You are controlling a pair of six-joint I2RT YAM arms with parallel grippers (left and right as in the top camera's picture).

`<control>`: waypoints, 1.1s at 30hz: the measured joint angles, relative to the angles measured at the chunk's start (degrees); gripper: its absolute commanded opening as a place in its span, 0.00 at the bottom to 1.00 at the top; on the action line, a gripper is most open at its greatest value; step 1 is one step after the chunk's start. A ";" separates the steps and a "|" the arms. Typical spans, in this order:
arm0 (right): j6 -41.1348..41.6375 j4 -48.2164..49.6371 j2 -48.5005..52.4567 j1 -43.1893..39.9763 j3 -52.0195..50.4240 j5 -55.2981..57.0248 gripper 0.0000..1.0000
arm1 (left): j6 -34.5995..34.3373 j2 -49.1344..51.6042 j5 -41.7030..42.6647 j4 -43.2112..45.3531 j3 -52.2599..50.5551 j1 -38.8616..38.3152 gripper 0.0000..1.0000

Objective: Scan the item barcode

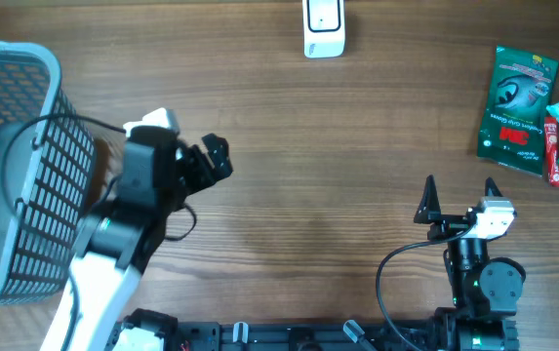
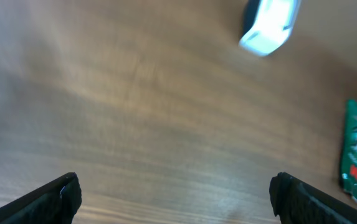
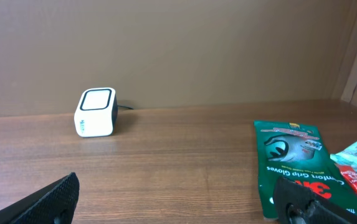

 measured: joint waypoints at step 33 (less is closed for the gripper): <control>0.00 0.00 -0.11 0.00 -0.04 -0.02 1.00 | 23.67 -54.25 5.07 32.79 -50.03 11.65 1.00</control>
